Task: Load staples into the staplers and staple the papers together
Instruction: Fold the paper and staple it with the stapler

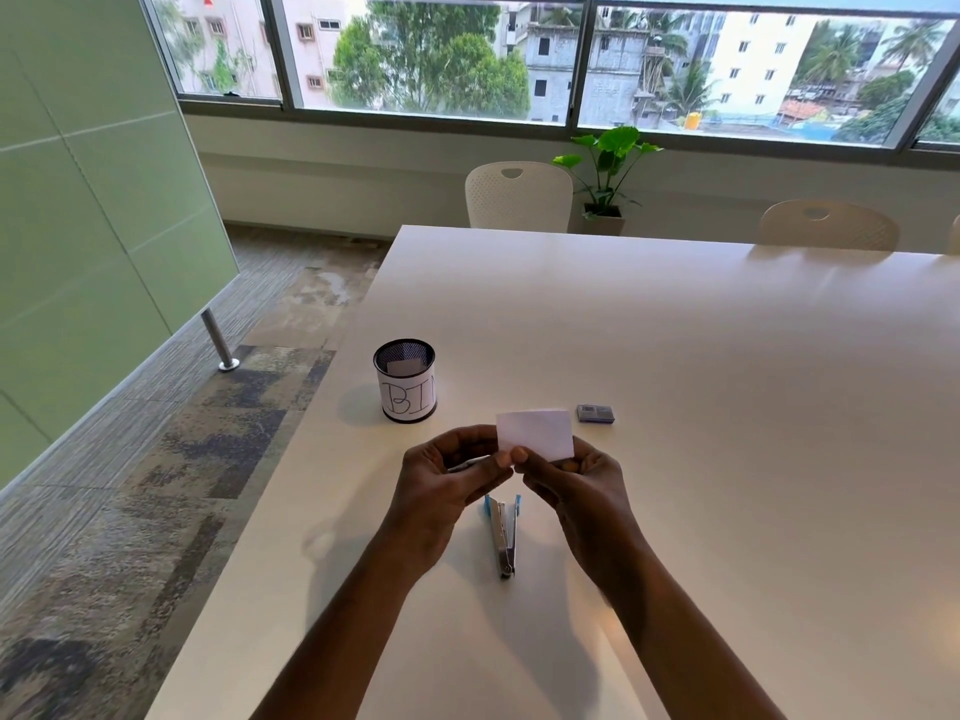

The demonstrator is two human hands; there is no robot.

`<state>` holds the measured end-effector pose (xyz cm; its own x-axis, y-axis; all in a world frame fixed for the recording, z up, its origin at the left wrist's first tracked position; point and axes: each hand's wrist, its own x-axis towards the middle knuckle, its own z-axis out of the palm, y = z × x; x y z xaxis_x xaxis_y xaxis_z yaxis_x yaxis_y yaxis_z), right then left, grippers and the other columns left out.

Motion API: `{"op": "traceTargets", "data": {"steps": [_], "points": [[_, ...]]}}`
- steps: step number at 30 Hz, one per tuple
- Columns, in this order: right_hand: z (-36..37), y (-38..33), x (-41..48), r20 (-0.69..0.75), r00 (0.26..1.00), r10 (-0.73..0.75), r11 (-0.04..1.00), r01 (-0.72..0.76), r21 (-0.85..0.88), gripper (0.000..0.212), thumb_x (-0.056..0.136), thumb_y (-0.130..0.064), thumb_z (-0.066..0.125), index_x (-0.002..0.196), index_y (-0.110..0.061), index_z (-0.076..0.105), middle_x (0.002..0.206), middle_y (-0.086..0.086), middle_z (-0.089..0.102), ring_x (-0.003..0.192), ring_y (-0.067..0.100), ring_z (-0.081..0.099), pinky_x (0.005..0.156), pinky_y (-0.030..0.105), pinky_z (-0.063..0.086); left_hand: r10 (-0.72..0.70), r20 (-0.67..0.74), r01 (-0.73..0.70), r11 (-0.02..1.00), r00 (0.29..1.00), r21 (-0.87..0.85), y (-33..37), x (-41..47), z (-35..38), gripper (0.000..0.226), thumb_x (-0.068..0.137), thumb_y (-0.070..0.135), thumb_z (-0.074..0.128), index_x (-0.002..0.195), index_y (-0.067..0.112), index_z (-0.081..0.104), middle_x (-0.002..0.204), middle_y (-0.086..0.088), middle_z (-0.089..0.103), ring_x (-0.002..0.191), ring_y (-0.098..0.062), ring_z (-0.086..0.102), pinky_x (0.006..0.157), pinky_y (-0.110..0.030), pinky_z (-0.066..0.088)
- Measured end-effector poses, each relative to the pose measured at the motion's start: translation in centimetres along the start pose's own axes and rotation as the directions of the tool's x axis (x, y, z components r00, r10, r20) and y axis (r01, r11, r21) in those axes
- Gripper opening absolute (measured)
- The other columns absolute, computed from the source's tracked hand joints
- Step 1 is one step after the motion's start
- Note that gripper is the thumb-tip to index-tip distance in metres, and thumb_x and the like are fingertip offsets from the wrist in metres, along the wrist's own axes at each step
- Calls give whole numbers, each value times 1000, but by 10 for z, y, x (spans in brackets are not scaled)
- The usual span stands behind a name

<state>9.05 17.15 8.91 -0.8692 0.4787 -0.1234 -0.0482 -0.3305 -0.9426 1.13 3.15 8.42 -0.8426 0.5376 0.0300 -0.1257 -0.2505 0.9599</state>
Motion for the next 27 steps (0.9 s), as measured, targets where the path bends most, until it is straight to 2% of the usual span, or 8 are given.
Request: {"op": "traceTargets", "data": {"steps": [4,8,14,19,23,25,27], "points": [[-2,1,-1,13,1000,-2,1000,1,27,42,76,-15,82,115,-16,67,109,8,76,101,24,73,76,23,59,-25,-31,24,999,999,-22,4,0,-1,40,53,32,89,92,31,81,102,-1,79,95,-26,76,74,-28,61],[-14,-2,-4,12,1000,-2,997,1,81,41,74,-18,84,111,-9,69,104,13,77,99,27,74,77,23,59,-85,-62,82,995,994,-54,7,-2,-2,31,58,17,86,88,25,82,101,-6,79,93,-29,77,73,-30,62],[-26,-1,-11,-13,1000,10,995,-9,101,25,76,-22,85,98,-14,77,105,15,76,100,25,74,80,22,58,-158,-42,151,980,987,-131,11,-4,-13,40,58,5,83,98,7,77,102,-18,77,93,-32,76,71,-31,62],[-22,3,-17,-43,999,-15,995,19,96,22,81,-19,80,101,-10,75,104,16,76,97,22,74,76,19,57,-151,-37,145,982,988,-124,8,-9,-11,32,58,14,86,90,16,81,100,-14,78,93,-29,76,73,-27,61],[-15,2,-15,-45,998,-42,996,46,80,22,83,-19,78,101,-7,75,101,15,77,95,24,75,77,22,58,-138,-109,125,985,984,-118,6,-12,-9,26,61,16,85,87,16,82,96,-13,79,88,-31,77,69,-27,61],[-14,7,-11,-106,993,-60,997,64,31,15,88,-16,73,101,-8,75,96,11,78,92,23,76,77,24,59,-132,-150,114,986,980,-119,6,-13,-12,26,62,13,83,88,13,80,96,-15,79,86,-31,77,68,-28,62],[-14,15,-9,-203,971,-127,977,86,-197,9,92,-13,69,99,-13,74,89,3,79,86,17,76,77,27,61,-138,-172,115,984,975,-137,7,-14,-17,29,63,12,83,92,10,78,96,-15,78,86,-30,77,68,-27,62]]}}
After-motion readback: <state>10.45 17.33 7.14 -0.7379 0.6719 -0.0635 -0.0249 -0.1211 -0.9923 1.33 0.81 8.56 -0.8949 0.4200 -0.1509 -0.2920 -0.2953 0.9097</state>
